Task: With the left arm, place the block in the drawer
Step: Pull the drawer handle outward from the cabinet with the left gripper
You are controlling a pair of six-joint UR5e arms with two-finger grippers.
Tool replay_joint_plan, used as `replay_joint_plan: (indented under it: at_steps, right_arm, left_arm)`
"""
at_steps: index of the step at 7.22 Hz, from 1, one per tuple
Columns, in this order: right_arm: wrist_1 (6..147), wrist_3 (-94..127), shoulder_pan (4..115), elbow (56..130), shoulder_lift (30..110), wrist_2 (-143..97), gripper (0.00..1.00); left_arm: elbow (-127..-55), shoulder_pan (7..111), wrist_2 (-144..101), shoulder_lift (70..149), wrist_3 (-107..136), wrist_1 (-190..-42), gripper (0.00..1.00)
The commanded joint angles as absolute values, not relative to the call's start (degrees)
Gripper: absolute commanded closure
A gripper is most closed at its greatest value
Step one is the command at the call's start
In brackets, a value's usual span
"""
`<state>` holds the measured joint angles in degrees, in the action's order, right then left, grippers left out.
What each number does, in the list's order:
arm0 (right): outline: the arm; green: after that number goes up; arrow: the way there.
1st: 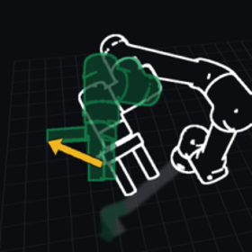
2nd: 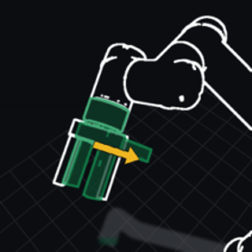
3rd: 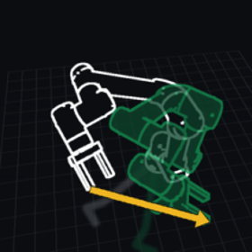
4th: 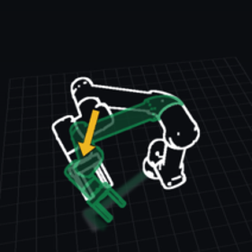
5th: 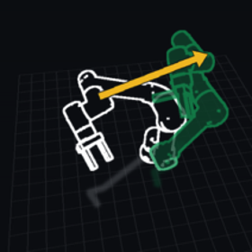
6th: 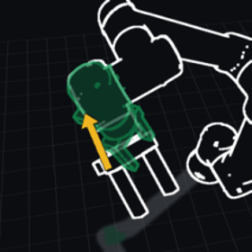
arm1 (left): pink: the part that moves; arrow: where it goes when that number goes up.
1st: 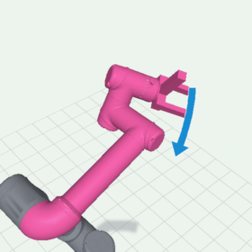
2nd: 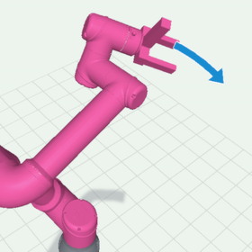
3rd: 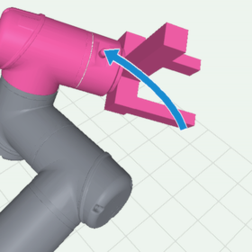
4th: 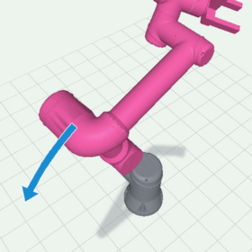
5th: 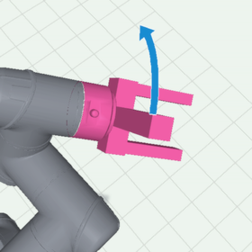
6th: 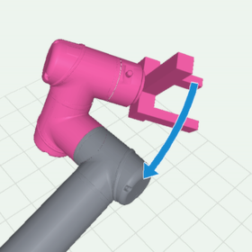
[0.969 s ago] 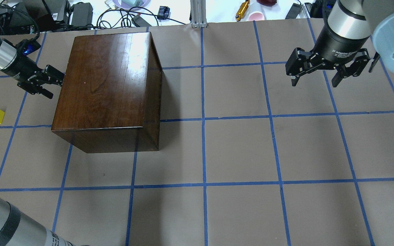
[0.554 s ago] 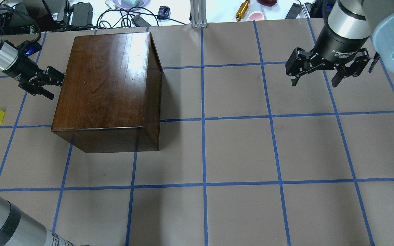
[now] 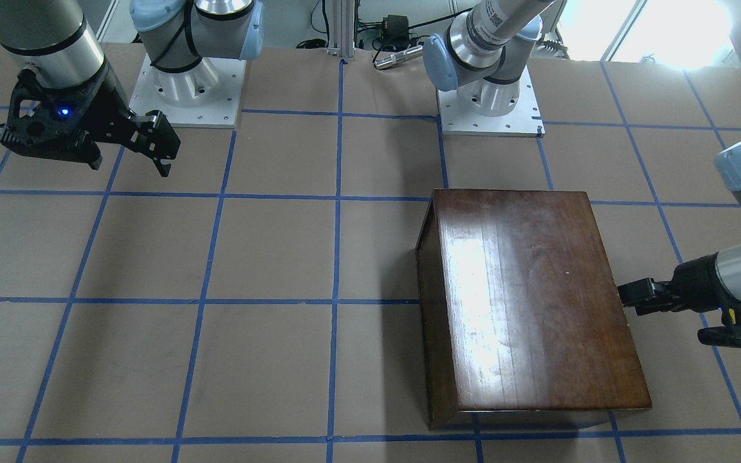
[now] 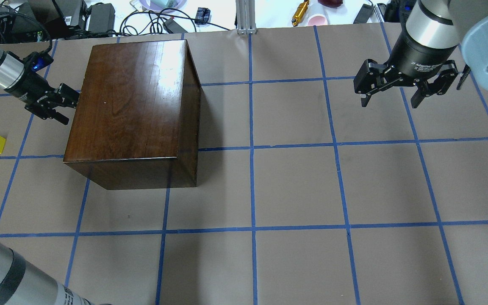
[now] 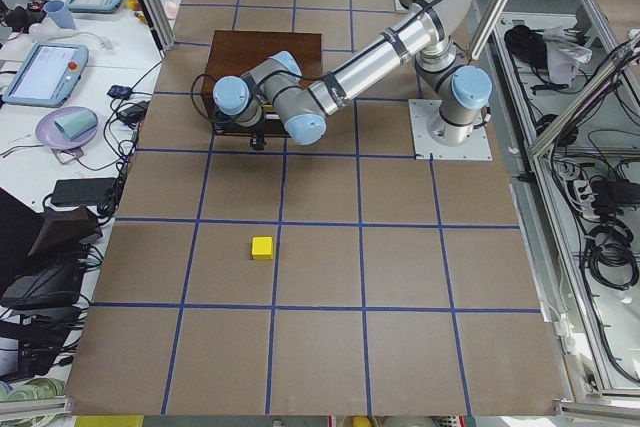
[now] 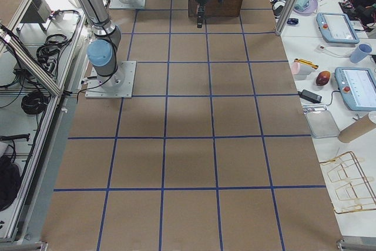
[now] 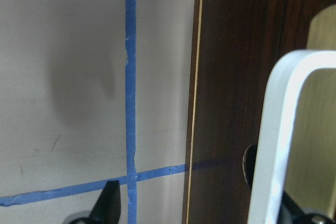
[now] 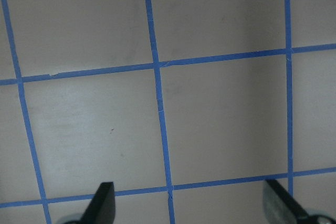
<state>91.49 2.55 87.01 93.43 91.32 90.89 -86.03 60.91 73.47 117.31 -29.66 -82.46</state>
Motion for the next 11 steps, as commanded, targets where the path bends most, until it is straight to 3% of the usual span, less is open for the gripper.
replay_joint_plan:
  at_steps: [1,10,11]
  right_arm:
    - [91.49,2.55,87.01,93.43,91.32,90.88,0.00]
    - [91.49,2.55,87.01,93.43,91.32,90.88,0.00]
    - [91.49,2.55,87.01,93.43,91.32,90.88,0.00]
  left_arm:
    - [-85.87,60.91,73.83,117.42,-29.71,-82.44,0.17]
    - [-84.99,60.21,76.55,117.25,-30.67,-81.91,0.21]
    - [-84.82,59.42,76.64,117.25,-31.02,-81.91,0.27]
